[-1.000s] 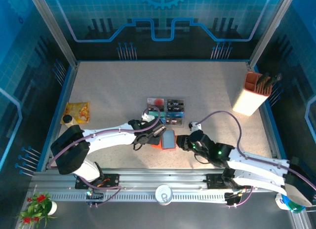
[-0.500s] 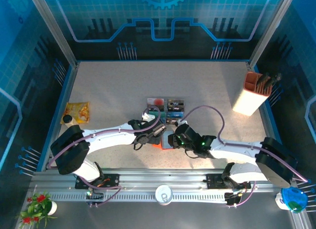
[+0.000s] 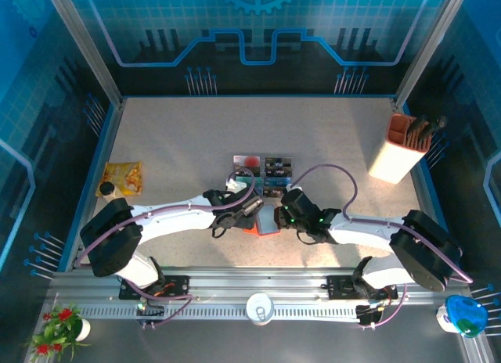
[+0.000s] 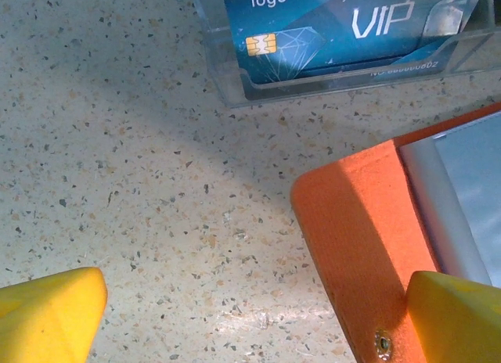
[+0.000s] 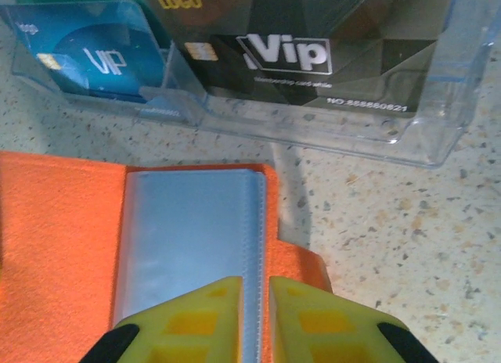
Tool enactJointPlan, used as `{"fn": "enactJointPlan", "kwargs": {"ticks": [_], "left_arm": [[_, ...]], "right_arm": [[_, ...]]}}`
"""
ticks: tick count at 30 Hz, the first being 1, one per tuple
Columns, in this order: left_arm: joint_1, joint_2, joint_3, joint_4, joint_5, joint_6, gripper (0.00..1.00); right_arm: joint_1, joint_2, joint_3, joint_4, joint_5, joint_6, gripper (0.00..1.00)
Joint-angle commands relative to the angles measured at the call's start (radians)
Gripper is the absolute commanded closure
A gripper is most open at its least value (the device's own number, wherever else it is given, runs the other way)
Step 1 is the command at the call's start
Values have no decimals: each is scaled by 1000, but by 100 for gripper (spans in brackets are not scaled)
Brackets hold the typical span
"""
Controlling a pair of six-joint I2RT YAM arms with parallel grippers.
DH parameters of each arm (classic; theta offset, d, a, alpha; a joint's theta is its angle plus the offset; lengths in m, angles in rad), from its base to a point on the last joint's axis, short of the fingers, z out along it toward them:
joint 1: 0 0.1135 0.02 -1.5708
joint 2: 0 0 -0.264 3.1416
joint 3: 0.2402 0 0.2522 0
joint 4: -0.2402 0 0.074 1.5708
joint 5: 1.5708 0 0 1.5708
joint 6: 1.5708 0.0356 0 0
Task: Put the credit cards into the card holder
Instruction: Open the card holder at the bottom-center of the table.
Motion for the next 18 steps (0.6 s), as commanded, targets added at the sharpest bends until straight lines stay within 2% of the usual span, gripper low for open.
{"fn": "enactJointPlan", "kwargs": {"ticks": [1,12,18], "left_arm": [[5,-29,-24,11,-5,24,1],[6,-43,-43,17,3,45,1],[11,-18,-48,-38,-34,26,1]], "right_arm": [[-23,9,-31,-7,1,-19,84],[-72,48,-79,19,-24,-12,87],[-71,35,-110,30,-40,27,91]]}}
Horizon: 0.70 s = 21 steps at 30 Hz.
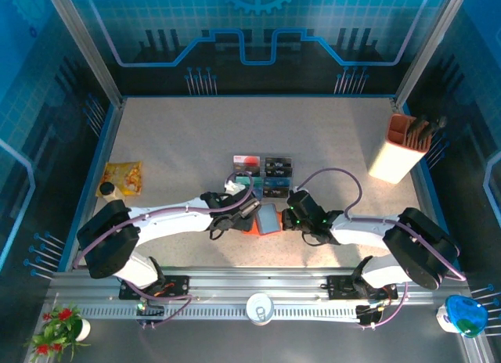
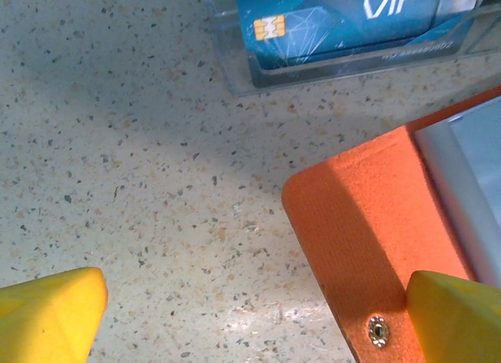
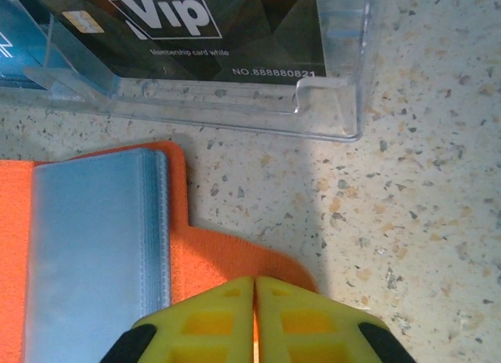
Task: Put the credit cards into the card holder
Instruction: Open the card holder at the bottom-center of the table.
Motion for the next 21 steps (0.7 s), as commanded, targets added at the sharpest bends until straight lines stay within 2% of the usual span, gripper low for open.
{"fn": "enactJointPlan", "kwargs": {"ticks": [1,6,14,21], "left_arm": [[12,16,-8,-61,-40,0,2],[25,75,12,-99,-71,6,2],[34,182,47,-143,-119,27,2],[34,129,60,-136,-90,25,2]], "right_arm": [[-13,6,-45,-29,-23,36,91],[15,-21,-78,-19,-16,83,93],[114,-72,-104,-35,38,168,95],[183,-101,-103,-39,72,216,95]]}}
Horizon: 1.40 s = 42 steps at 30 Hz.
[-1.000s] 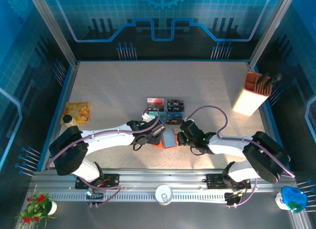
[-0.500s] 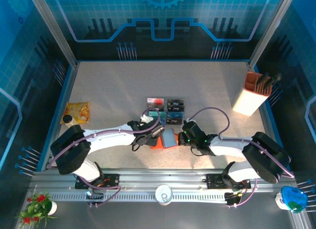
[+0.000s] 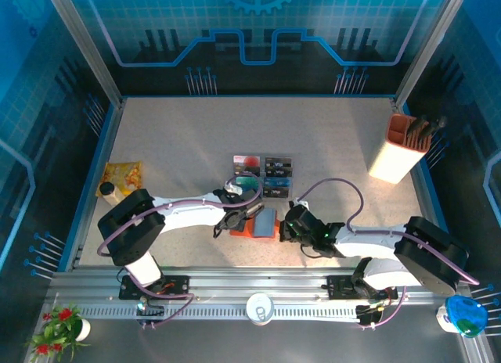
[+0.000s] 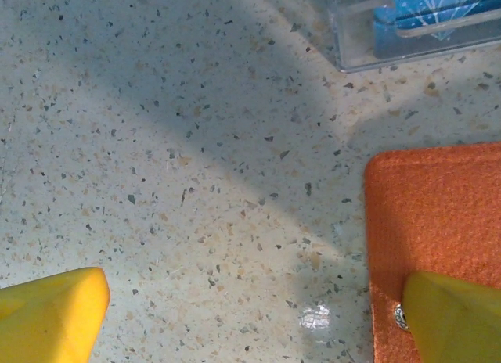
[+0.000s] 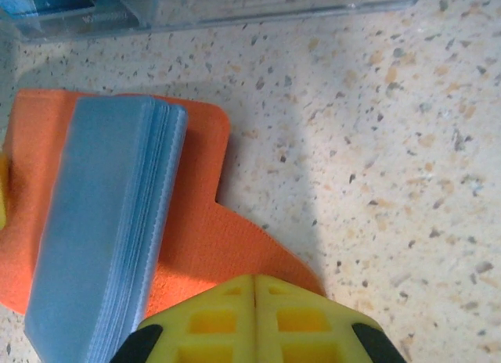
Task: Put the credit cards into the card holder
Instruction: Open the card holder at the bottom-center of the table.
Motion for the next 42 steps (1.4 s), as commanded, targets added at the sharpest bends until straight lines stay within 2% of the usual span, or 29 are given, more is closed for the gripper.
{"fn": "enactJointPlan", "kwargs": {"ticks": [1,10,17,25,32,42], "left_arm": [[5,-49,19,-40,25,19,2],[5,-217,69,-13,149,0,2],[5,-334,121,106,336,-44,2],[5,-276,110,318,592,-155,2],[15,-214,36,392,601,-196,2],[88,-222,-120,443,614,-180,2]], "right_arm": [[27,-11,-16,-60,17,43,95],[30,-56,2,-95,17,32,93],[29,-78,8,-112,24,21,93],[24,-60,8,-90,23,13,93],[7,-51,6,-75,13,10,93],[-49,-39,-14,-22,-38,13,93]]}}
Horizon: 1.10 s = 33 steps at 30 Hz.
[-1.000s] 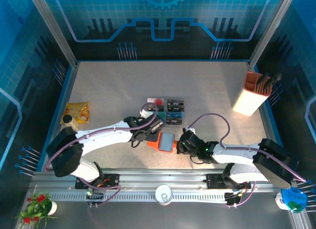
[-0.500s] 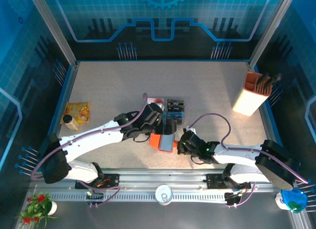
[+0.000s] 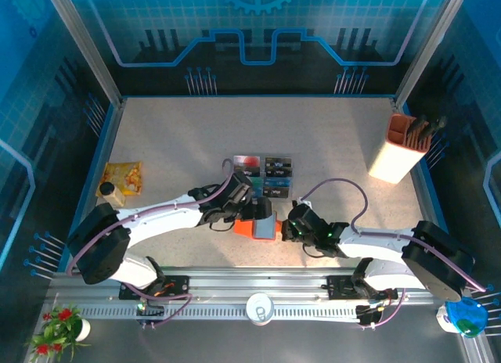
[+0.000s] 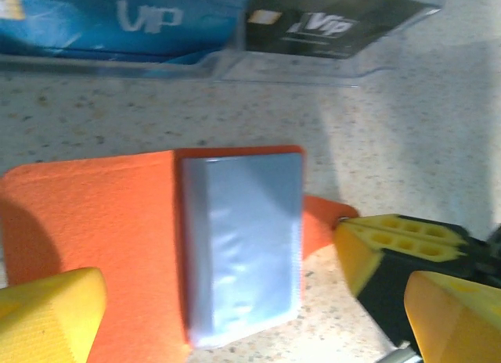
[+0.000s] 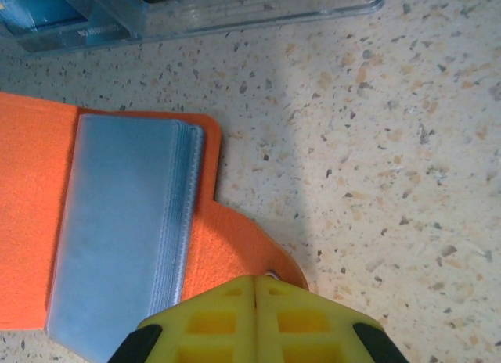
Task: Put the credit cards into the card holder
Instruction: Open the card holder at the bottom-center of the table.
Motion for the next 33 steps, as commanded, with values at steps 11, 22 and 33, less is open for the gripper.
{"fn": "enactJointPlan", "kwargs": {"ticks": [11,22,33], "left_arm": [[6,32,-55,5,5,121,3],[1,17,-104,10,-14,148,5],[-1,14,-107,0,-47,162,5]], "right_arm": [[-24,-30,-8,11,-49,-15,93],[-65,-147,67,-97,-92,-70,92],[-64,-69,165,-91,-131,-105,93]]}}
